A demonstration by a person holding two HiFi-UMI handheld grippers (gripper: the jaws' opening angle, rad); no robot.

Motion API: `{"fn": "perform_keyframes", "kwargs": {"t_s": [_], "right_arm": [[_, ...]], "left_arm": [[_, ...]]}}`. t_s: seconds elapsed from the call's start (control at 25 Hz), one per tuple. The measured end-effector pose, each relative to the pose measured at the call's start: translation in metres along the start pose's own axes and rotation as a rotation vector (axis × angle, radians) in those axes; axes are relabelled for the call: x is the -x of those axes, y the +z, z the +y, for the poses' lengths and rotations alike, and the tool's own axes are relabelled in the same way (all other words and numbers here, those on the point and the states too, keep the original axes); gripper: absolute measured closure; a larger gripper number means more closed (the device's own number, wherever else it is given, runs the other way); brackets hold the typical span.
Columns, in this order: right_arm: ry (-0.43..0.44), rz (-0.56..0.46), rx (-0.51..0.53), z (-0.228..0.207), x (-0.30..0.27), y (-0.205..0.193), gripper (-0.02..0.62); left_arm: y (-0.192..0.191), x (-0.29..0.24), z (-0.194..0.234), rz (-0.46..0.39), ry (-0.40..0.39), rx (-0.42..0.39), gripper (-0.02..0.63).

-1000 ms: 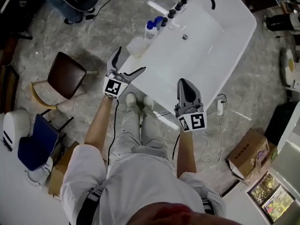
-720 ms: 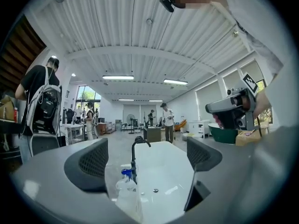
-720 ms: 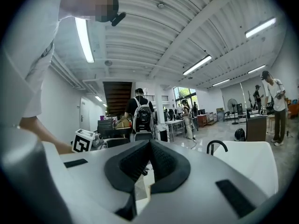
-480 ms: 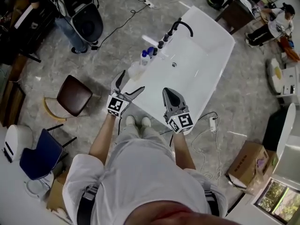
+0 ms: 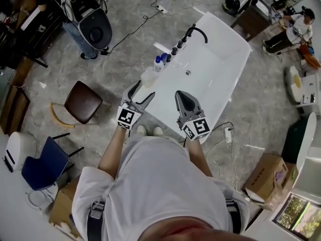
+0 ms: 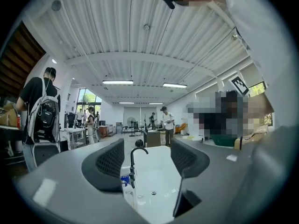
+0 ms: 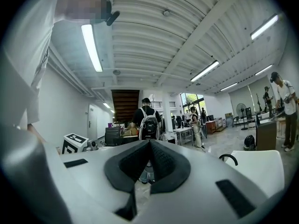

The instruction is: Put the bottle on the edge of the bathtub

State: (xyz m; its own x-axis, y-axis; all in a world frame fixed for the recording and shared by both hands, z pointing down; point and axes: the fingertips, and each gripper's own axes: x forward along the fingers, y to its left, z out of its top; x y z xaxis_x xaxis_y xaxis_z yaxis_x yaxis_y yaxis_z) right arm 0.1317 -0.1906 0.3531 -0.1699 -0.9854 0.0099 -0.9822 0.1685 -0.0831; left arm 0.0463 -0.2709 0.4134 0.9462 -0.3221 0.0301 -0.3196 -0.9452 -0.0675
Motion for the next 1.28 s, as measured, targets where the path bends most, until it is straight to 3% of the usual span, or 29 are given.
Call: {"fn": "perform_keyframes", "kwargs": {"t_s": [0.24, 0.48, 0.6, 0.92, 1.28], "right_arm": [[-0.001, -0.046, 0.059, 0.007, 0.001, 0.025, 0.594], [0.06, -0.075, 0.14, 0.024, -0.009, 0.049, 0.594], [0.079, -0.087, 0.191, 0.033, -0.017, 0.055, 0.595], [0.074, -0.121, 0.2, 0.012, -0.016, 0.064, 0.597], [0.069, -0.124, 0.227, -0.004, 0.005, 0.078, 0.597]], "left_arm": [[0.029, 0.021, -0.002, -0.046, 0.064, -0.003, 0.434], [0.055, 0.03, 0.003, -0.074, 0.137, 0.03, 0.605], [0.067, 0.03, 0.012, -0.083, 0.145, 0.041, 0.609], [0.097, 0.012, 0.022, -0.078, 0.128, 0.042, 0.611], [0.117, -0.002, -0.001, -0.072, 0.066, 0.046, 0.609]]}}
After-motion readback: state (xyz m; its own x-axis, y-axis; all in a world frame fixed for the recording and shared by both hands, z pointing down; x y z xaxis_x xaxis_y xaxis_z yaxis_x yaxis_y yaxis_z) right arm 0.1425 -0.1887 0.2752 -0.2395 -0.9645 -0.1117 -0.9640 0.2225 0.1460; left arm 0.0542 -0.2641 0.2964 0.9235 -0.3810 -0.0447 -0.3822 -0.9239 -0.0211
